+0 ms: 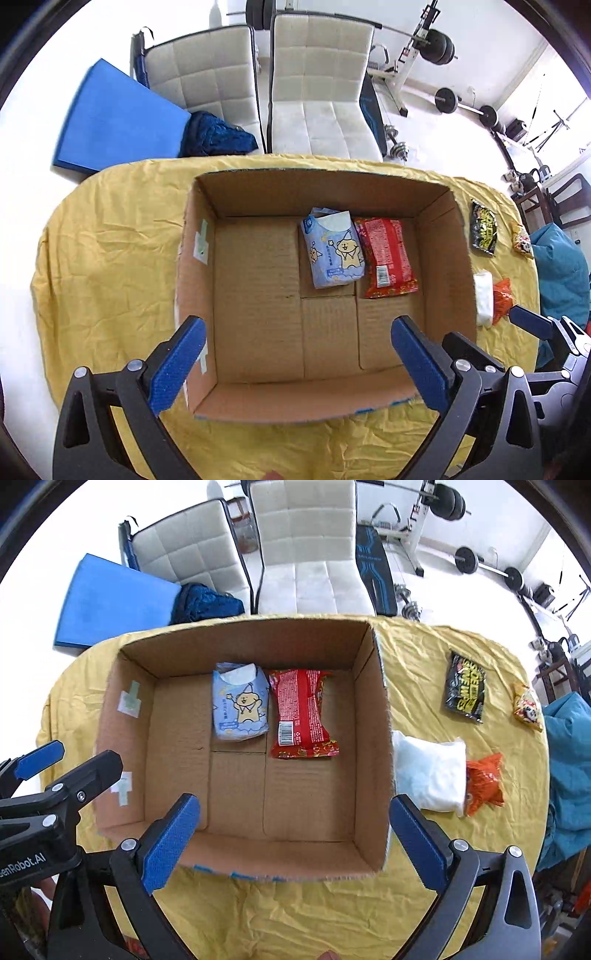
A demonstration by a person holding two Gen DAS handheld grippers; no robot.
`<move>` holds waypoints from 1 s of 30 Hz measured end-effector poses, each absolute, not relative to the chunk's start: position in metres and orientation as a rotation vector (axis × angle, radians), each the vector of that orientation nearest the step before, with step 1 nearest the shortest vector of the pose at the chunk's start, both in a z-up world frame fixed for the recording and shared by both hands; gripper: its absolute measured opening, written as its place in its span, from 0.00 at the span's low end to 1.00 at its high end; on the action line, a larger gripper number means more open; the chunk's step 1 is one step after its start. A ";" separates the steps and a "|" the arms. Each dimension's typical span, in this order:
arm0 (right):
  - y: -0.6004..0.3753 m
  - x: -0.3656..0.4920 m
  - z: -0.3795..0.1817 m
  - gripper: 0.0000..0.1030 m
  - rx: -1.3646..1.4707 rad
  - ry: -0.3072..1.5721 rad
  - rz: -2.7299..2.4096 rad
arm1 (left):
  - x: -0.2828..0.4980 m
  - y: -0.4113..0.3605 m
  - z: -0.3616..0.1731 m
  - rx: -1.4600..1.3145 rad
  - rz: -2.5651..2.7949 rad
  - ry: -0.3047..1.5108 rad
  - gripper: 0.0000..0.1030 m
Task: Organize soft objects
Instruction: 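Grasp the black shoe shine wipes with the left tool while the right tool grasps the yellow panda bag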
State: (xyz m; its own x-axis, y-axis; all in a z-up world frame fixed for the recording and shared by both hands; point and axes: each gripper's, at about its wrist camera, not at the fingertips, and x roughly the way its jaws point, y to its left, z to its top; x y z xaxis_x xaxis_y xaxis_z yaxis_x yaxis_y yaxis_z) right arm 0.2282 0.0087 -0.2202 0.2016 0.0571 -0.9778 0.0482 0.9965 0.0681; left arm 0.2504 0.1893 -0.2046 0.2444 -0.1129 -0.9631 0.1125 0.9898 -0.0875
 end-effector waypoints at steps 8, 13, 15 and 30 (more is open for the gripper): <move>-0.005 0.200 -0.184 1.00 0.110 1.313 0.042 | 0.219 0.173 -0.163 0.030 -0.129 1.209 1.00; -0.017 0.192 -0.178 1.00 0.136 1.315 0.084 | 0.210 0.157 -0.150 0.042 -0.120 1.187 1.00; -0.026 0.191 -0.176 1.00 0.151 1.320 0.103 | 0.209 0.149 -0.145 0.032 -0.123 1.183 1.00; -0.289 0.203 -0.196 1.00 0.320 1.382 -0.133 | 0.274 -0.059 -0.161 0.076 -0.345 1.282 1.00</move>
State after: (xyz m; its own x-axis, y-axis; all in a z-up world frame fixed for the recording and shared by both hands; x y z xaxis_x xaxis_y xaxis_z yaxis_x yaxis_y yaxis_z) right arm 0.2029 -0.2888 -0.1957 0.1883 0.0937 -0.9776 0.2783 0.9495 0.1446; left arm 0.2743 -0.0594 -0.1615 0.2411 -0.2097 -0.9476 0.2935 0.9464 -0.1348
